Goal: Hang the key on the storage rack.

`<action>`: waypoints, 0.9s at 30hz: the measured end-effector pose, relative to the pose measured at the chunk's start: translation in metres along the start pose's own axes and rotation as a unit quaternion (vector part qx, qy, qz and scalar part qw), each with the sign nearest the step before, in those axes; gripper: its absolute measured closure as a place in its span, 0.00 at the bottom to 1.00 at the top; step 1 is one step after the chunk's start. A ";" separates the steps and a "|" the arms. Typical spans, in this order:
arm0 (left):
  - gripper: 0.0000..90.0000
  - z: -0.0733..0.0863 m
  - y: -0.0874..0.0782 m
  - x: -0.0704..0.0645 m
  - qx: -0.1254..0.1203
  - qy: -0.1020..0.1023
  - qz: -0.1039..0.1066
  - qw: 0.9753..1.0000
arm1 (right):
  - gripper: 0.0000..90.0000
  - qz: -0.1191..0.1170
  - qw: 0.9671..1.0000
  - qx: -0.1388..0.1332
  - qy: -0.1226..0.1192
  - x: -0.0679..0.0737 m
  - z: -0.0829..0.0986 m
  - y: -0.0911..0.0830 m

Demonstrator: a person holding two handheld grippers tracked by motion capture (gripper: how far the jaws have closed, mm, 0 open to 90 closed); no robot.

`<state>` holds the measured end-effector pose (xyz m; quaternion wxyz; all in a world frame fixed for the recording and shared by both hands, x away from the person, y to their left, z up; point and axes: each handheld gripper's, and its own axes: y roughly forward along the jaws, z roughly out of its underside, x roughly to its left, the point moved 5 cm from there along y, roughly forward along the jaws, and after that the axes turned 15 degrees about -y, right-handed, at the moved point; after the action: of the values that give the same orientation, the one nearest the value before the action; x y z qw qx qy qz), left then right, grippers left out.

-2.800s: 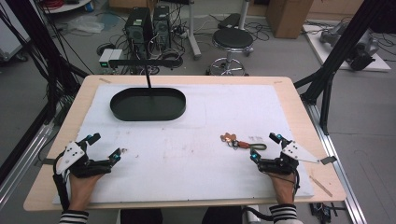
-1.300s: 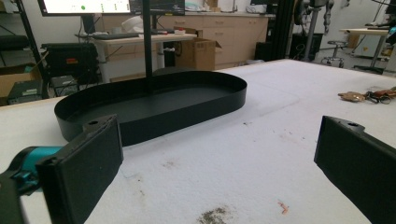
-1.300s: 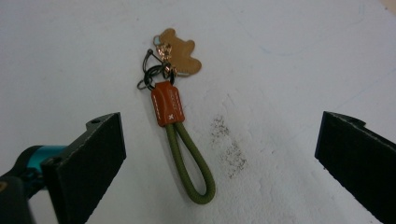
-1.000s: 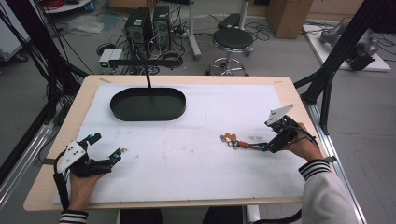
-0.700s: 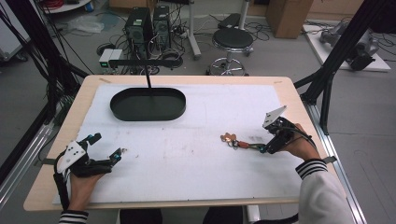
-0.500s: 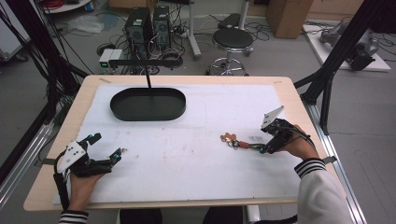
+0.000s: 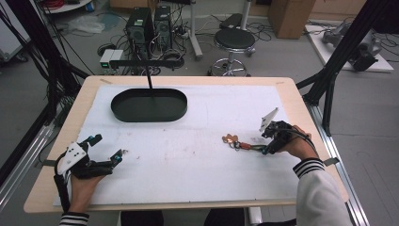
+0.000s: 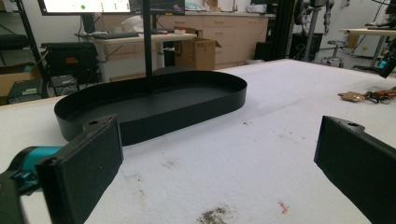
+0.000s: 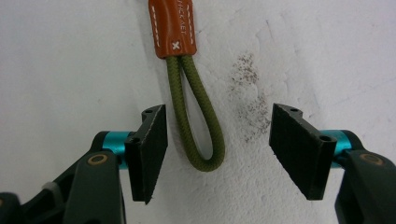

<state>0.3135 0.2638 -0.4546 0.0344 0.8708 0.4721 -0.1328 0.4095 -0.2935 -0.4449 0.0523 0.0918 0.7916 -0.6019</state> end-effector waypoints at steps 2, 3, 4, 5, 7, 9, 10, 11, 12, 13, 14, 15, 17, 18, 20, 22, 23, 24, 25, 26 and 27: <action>0.02 0.000 0.000 0.000 0.000 -0.001 0.000 1.000 | 0.44 -0.007 1.000 0.008 -0.007 0.000 -0.002 0.000; 0.02 0.000 0.000 0.000 0.000 -0.001 0.001 1.000 | 0.44 -0.008 1.000 0.008 -0.006 0.000 -0.003 0.001; 0.02 0.000 0.000 0.000 0.000 -0.002 0.001 1.000 | 0.44 -0.011 1.000 0.012 -0.010 -0.001 -0.004 0.002; 0.02 0.000 0.000 0.000 0.000 -0.001 0.001 1.000 | 0.44 -0.011 1.000 0.012 -0.010 -0.001 -0.004 0.002; 0.02 0.000 0.000 0.000 0.000 -0.002 0.002 1.000 | 0.47 -0.013 1.000 0.014 -0.011 -0.001 -0.004 0.003; 0.02 0.000 0.000 0.000 0.000 -0.002 0.002 1.000 | 0.50 -0.020 1.000 0.016 -0.016 0.000 -0.004 0.003; 0.02 0.000 0.000 0.000 0.000 -0.002 0.002 1.000 | 0.51 -0.021 0.999 0.018 -0.016 0.000 -0.004 0.003; 0.02 0.000 0.000 0.000 0.001 -0.002 0.002 1.000 | 0.52 -0.021 0.999 0.020 -0.021 -0.001 -0.004 0.004; 0.02 0.000 0.000 0.000 0.001 -0.002 0.002 1.000 | 0.53 -0.024 0.999 0.023 -0.017 0.000 -0.004 0.004; 0.02 0.000 0.000 0.000 0.000 -0.002 0.002 1.000 | 0.53 -0.024 0.999 0.023 -0.017 0.000 -0.004 0.004; 0.02 0.000 0.000 0.000 0.001 -0.001 0.002 1.000 | 0.54 -0.026 0.999 0.025 -0.022 0.000 -0.003 0.005; 0.02 0.000 0.000 0.000 0.001 -0.001 0.002 1.000 | 0.54 -0.026 0.999 0.025 -0.022 0.000 -0.003 0.005; 0.02 0.000 0.000 0.000 0.001 -0.001 0.002 1.000 | 0.56 -0.031 0.999 0.026 -0.022 0.001 -0.003 0.006; 0.02 0.000 0.000 0.000 0.001 -0.001 0.002 1.000 | 0.58 -0.033 0.999 0.029 -0.024 0.001 -0.003 0.006; 0.02 0.000 0.000 0.000 0.001 -0.001 0.002 1.000 | 0.58 -0.035 0.999 0.029 -0.026 0.001 -0.004 0.007; 0.02 0.000 0.000 0.000 0.001 -0.001 0.002 1.000 | 0.60 -0.036 0.999 0.030 -0.026 0.001 -0.004 0.008; 0.02 0.000 0.000 0.000 0.001 -0.001 0.002 1.000 | 0.61 -0.038 0.998 0.030 -0.027 0.001 -0.004 0.008; 0.02 0.000 0.000 0.000 0.001 -0.001 0.002 1.000 | 0.63 -0.040 0.998 0.031 -0.027 0.001 -0.004 0.008; 0.02 0.000 0.000 0.000 0.001 -0.001 0.002 1.000 | 0.63 -0.040 0.998 0.031 -0.027 0.001 -0.004 0.008; 0.02 0.000 0.000 0.000 0.001 -0.002 0.002 1.000 | 0.65 -0.044 0.998 0.031 -0.031 0.001 -0.004 0.009; 0.02 0.000 0.000 0.000 0.001 -0.001 0.002 1.000 | 0.65 -0.048 0.998 0.031 -0.032 0.002 -0.004 0.010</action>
<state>0.3136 0.2638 -0.4547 0.0336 0.8716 0.4703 -0.1340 0.4098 -0.2868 -0.4532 0.0454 0.0361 0.7740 -0.6305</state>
